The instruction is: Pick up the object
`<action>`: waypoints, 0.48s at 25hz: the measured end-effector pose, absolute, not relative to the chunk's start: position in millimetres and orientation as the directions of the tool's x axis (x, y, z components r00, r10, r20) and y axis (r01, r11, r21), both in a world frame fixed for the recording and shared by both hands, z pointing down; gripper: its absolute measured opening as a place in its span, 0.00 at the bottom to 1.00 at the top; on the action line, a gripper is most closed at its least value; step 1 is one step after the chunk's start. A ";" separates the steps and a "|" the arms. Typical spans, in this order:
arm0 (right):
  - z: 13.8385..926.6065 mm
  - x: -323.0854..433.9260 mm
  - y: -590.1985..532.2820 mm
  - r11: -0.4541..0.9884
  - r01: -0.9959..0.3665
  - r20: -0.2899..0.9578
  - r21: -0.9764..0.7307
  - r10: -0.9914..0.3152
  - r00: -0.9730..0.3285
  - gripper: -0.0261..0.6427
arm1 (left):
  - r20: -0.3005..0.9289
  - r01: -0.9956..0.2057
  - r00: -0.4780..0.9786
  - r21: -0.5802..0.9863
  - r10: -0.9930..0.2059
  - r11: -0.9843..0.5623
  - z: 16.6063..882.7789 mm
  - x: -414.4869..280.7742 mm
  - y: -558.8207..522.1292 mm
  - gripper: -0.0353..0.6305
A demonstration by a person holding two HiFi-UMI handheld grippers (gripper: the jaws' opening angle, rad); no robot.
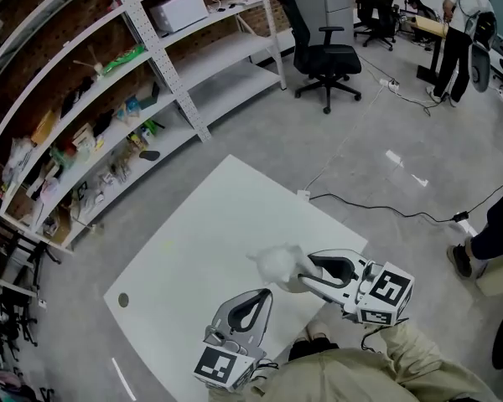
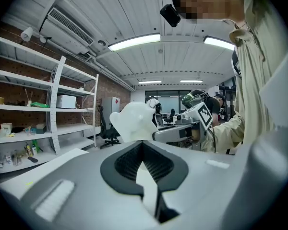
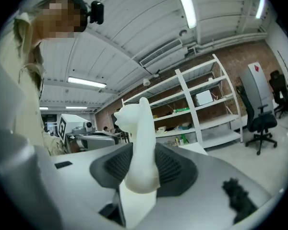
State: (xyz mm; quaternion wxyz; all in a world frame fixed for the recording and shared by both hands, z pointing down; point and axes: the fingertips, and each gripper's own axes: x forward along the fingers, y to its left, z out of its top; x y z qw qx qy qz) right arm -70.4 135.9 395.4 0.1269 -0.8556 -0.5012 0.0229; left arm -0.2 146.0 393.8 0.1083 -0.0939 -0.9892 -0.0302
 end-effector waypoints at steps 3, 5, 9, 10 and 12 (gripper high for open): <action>389.0 -68.7 123.4 -0.478 0.854 0.087 -0.204 0.860 0.502 0.27 | 0.222 0.200 -0.957 0.035 0.188 0.979 395.9 0.8 140.6 0.06; 386.7 -70.3 116.1 -0.482 0.850 0.077 -0.215 0.859 0.506 0.27 | 0.225 0.203 -0.956 0.036 0.190 0.978 396.3 0.1 135.4 0.06; 380.4 -73.5 107.1 -0.475 0.851 0.048 -0.225 0.867 0.496 0.27 | 0.218 0.203 -0.956 0.022 0.194 0.979 394.8 0.0 129.6 0.06; 378.6 -73.4 105.5 -0.473 0.851 0.041 -0.227 0.868 0.494 0.27 | 0.227 0.205 -0.955 0.030 0.193 0.978 394.3 0.7 127.5 0.06; 376.8 -72.1 100.3 -0.473 0.849 0.029 -0.236 0.870 0.492 0.27 | 0.242 0.207 -0.951 0.044 0.191 0.977 396.3 3.0 121.8 0.06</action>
